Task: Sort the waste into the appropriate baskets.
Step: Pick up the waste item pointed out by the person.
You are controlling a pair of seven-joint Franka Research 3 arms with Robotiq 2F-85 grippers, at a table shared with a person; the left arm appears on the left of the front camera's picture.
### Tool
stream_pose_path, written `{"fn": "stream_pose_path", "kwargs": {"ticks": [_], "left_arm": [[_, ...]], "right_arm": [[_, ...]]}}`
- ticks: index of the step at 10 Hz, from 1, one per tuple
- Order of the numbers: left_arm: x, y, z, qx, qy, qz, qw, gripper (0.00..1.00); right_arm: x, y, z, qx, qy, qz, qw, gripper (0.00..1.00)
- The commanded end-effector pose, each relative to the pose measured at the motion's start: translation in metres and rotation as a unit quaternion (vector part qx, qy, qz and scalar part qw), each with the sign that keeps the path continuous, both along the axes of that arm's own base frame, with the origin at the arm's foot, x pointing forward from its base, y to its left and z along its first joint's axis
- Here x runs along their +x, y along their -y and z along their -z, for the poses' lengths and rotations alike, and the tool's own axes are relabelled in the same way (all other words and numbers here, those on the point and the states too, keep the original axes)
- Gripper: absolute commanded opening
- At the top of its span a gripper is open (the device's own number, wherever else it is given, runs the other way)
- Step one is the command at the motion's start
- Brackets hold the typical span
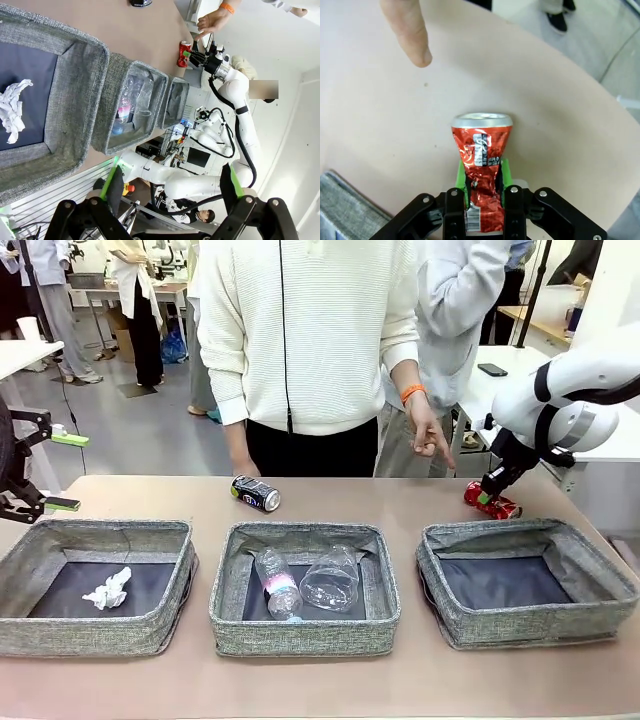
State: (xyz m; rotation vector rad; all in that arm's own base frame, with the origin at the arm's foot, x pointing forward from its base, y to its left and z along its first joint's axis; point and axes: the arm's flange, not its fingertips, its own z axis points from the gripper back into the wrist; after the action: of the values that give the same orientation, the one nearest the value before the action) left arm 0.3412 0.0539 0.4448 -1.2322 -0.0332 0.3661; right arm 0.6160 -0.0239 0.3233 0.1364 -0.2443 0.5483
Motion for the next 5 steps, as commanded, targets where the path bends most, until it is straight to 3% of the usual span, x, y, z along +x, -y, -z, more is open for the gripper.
{"fn": "stream_pose_path", "kwargs": {"ticks": [1, 2, 3, 4, 5], "left_arm": [[-0.002, -0.002, -0.001, -0.002, 0.009, 0.006, 1.0, 1.0], [-0.002, -0.002, -0.001, -0.002, 0.009, 0.006, 1.0, 1.0], [-0.002, -0.002, -0.001, -0.002, 0.009, 0.006, 1.0, 1.0], [-0.002, -0.002, -0.001, -0.002, 0.009, 0.006, 1.0, 1.0], [-0.002, -0.002, -0.001, -0.002, 0.009, 0.006, 1.0, 1.0]], "right_arm": [[0.005, 0.0, 0.001, -0.002, -0.009, 0.005, 1.0, 0.0], [0.004, 0.002, -0.002, -0.005, 0.0, 0.017, 1.0, 0.0], [0.0, 0.004, -0.021, 0.002, 0.022, 0.065, 0.998, 0.0], [-0.021, 0.009, -0.063, 0.04, 0.068, 0.131, 0.988, 0.0], [-0.051, 0.012, -0.112, 0.1, 0.09, 0.173, 0.976, 0.0]]}}
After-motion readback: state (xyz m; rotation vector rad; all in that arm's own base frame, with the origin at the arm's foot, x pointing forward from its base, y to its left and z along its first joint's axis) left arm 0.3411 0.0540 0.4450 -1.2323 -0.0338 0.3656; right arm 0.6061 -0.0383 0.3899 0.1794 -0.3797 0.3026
